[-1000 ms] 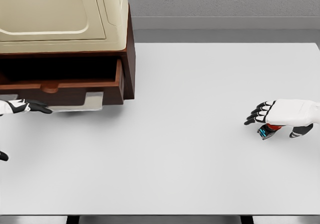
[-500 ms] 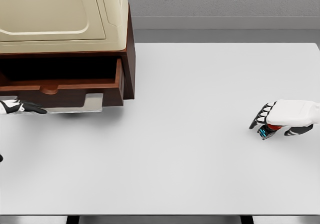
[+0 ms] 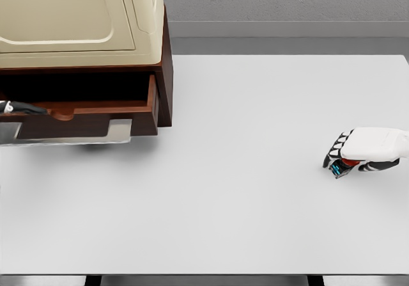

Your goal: Open the cabinet drawer with left arm, and place a switch into the drawer with right arm

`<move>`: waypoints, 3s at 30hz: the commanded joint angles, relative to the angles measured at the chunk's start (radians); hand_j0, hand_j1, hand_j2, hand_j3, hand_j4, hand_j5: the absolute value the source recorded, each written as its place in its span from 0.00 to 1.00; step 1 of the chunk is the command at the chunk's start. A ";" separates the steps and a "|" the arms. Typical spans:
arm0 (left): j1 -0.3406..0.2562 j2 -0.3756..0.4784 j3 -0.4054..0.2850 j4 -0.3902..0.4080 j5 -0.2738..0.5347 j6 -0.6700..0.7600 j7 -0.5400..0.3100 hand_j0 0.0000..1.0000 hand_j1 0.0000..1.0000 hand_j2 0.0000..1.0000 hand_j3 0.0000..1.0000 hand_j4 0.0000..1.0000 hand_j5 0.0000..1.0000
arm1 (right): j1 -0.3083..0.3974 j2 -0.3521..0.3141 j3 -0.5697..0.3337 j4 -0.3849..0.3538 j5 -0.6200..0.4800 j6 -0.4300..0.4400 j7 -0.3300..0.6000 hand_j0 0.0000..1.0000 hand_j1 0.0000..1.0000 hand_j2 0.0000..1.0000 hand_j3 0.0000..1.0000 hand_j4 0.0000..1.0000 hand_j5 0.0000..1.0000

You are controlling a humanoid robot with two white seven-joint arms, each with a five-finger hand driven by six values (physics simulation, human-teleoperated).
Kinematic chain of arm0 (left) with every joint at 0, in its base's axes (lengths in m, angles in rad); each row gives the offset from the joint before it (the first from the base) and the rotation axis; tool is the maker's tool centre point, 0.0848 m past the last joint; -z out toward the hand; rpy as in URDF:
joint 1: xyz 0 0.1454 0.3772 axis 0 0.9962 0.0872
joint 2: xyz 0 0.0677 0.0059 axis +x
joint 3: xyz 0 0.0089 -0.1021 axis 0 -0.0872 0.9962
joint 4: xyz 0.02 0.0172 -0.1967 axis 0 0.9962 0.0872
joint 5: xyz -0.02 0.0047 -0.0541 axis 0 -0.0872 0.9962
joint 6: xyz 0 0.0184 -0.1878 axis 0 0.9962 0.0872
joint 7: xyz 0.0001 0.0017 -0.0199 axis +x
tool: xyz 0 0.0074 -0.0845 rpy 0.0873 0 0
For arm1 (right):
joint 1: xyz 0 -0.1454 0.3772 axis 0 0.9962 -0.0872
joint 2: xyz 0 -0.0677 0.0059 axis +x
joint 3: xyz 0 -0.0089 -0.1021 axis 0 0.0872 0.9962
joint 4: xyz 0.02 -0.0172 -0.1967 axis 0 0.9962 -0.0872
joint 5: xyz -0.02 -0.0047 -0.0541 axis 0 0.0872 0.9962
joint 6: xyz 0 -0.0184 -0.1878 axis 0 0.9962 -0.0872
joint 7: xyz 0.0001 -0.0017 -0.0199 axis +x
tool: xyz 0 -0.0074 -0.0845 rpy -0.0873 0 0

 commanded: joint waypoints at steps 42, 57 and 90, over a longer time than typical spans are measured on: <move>-0.048 -0.057 0.116 0.001 0.093 0.252 0.000 1.00 1.00 1.00 1.00 1.00 1.00 | -0.017 0.052 -0.056 0.035 -0.040 0.002 0.000 0.35 0.35 0.35 0.35 0.35 0.35; -0.048 -0.055 0.114 0.001 0.090 0.239 0.000 1.00 1.00 1.00 1.00 1.00 1.00 | -0.127 0.147 -0.081 0.055 -0.103 0.002 0.000 0.35 0.35 0.35 0.35 0.35 0.35; -0.048 -0.055 0.114 0.001 0.089 0.239 0.000 1.00 1.00 1.00 1.00 1.00 1.00 | -0.347 0.413 -0.009 0.055 -0.098 0.002 0.000 0.35 0.35 0.35 0.35 0.35 0.35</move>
